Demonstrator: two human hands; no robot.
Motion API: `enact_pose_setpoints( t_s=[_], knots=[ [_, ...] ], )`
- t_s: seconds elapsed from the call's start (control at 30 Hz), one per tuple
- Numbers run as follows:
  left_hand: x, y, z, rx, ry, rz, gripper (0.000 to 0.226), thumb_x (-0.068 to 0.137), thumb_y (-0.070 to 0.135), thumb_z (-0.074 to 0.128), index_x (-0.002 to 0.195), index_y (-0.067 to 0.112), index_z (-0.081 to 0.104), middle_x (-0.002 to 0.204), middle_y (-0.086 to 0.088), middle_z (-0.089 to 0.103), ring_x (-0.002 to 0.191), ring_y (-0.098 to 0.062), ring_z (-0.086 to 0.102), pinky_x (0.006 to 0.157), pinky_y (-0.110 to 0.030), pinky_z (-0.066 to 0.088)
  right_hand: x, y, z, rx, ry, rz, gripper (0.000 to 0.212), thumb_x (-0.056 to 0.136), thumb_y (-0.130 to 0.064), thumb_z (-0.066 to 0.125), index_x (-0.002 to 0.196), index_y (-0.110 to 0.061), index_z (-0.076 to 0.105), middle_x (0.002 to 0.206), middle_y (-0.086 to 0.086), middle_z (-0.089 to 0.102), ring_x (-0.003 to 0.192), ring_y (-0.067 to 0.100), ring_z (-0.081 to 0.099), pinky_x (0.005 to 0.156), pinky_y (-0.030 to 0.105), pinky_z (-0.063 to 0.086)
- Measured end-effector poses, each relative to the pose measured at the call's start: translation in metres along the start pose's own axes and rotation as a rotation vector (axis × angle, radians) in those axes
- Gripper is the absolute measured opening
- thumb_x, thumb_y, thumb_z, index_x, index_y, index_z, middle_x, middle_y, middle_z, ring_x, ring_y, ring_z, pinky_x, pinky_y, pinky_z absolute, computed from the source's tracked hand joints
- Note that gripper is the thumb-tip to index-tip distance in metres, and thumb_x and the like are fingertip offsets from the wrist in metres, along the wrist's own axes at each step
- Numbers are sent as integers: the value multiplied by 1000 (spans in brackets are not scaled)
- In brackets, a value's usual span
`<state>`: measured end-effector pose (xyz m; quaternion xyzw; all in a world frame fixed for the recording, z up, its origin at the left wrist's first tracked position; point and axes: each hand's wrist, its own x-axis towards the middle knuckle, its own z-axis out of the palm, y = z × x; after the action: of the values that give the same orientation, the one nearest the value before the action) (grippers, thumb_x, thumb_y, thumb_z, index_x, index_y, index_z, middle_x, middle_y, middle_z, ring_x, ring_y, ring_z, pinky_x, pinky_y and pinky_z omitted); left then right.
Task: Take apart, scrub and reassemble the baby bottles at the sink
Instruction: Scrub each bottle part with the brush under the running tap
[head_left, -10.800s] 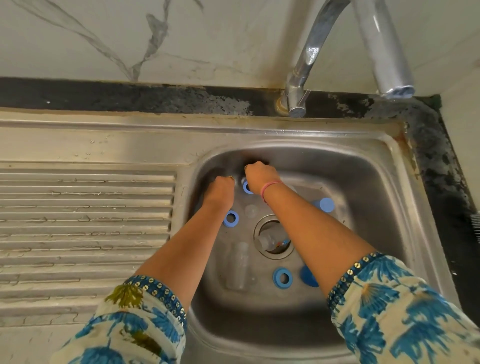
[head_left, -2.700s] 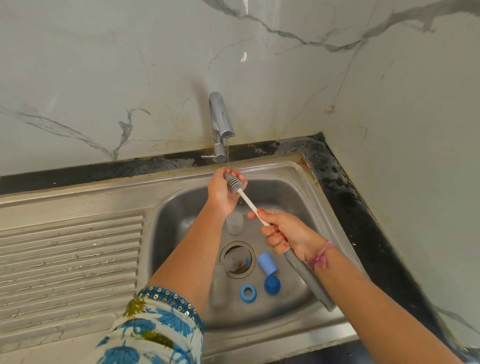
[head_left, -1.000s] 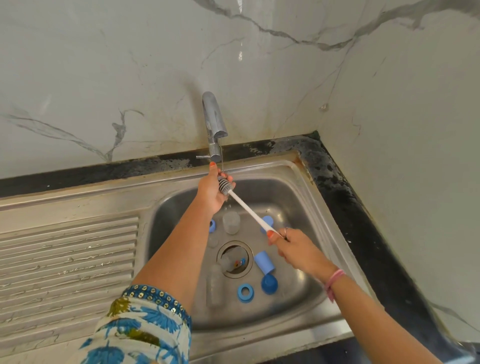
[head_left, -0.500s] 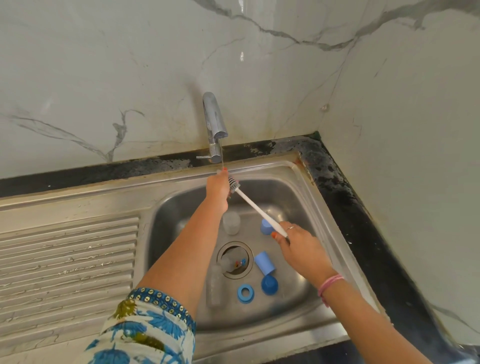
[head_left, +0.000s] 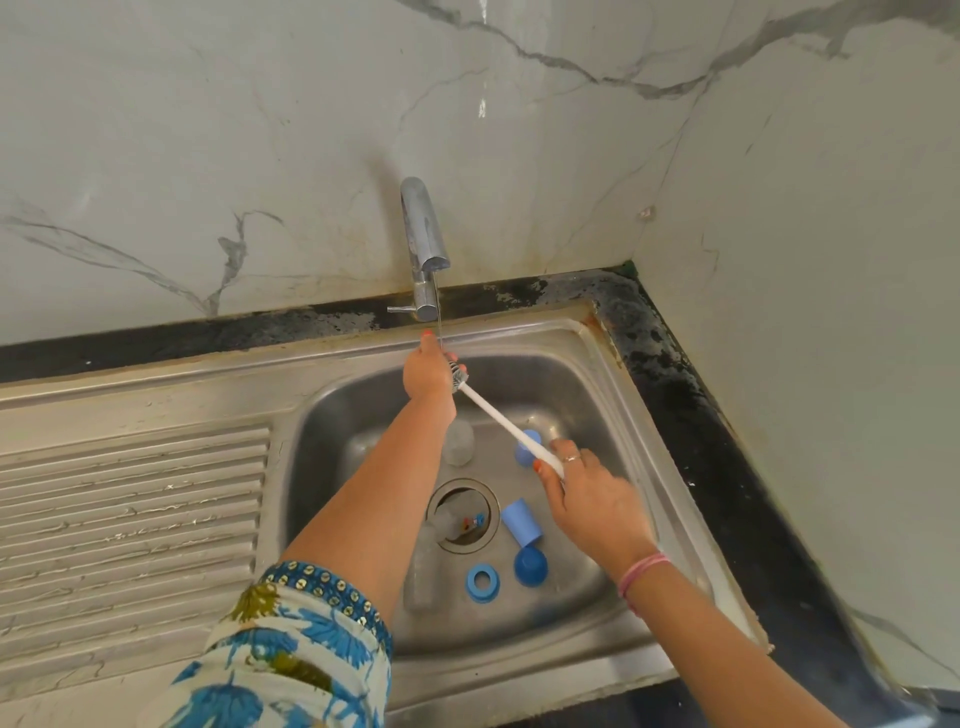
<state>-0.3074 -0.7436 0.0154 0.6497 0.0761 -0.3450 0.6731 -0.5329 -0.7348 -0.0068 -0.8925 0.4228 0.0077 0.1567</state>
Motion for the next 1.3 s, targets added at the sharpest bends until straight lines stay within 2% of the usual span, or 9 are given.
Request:
enact_pose_setpoints(
  t_s=[0.1,0.23,0.33,0.57,0.73,0.83,1.13,1.2,1.3],
  knots=[
    [-2,4,-1,-119,-186,-77,36,104,34,42,73,15,48,63,-1,51,61,-15,58,58,-24,49,-1,-5,2,561,-234,139,41,97,-58,33,90,-21,48,67,-3,51,51,9,45,47,24,39],
    [2,3,-14,-313,-364,-171,38,101,40,42,69,21,47,55,7,53,62,-9,65,92,-38,42,-3,2,-16,1478,-819,351,41,94,-58,46,78,-21,57,60,-2,36,41,6,23,34,17,21],
    [-1,4,-12,-117,-319,-115,36,98,49,47,79,20,57,69,3,63,74,-13,64,87,-38,47,-2,-1,-18,1360,-703,295,35,94,-51,53,93,-16,54,63,-1,41,43,8,26,36,19,23],
    [-1,12,2,221,-176,25,25,101,34,44,83,17,50,78,-3,57,71,-16,61,78,-33,51,-2,-8,-17,362,-107,1,29,102,-37,40,118,-17,53,76,0,52,63,13,49,58,26,39],
    [-1,8,-15,-197,-355,-124,23,99,16,41,78,14,49,68,-3,50,60,-15,55,74,-32,49,3,4,-32,1340,-600,272,32,100,-36,48,111,-11,65,61,-3,37,45,7,26,39,19,24],
    [-3,1,-22,-375,-386,-160,28,97,26,45,70,19,49,61,3,52,57,-11,57,85,-37,49,1,11,-36,1442,-749,280,31,98,-37,49,109,-13,65,60,-3,33,45,6,23,38,17,20],
    [0,1,-2,212,-2,91,30,102,29,42,91,8,60,74,-4,56,59,-14,52,50,-21,41,-3,-7,-15,-191,65,-49,43,104,-43,26,142,-25,35,101,0,57,80,19,60,64,30,48],
    [-3,3,1,120,-80,28,23,102,22,42,91,8,56,73,-3,54,57,-12,55,49,-20,43,-4,-10,-15,-33,27,-21,42,103,-43,28,139,-25,42,91,-1,59,72,17,58,61,30,46],
    [-5,8,-3,-122,-255,-119,23,101,16,42,81,13,52,66,-3,50,56,-14,57,70,-30,50,0,-4,-17,831,-254,164,39,100,-44,43,114,-15,64,64,-4,47,48,7,39,46,24,35]
  ],
)
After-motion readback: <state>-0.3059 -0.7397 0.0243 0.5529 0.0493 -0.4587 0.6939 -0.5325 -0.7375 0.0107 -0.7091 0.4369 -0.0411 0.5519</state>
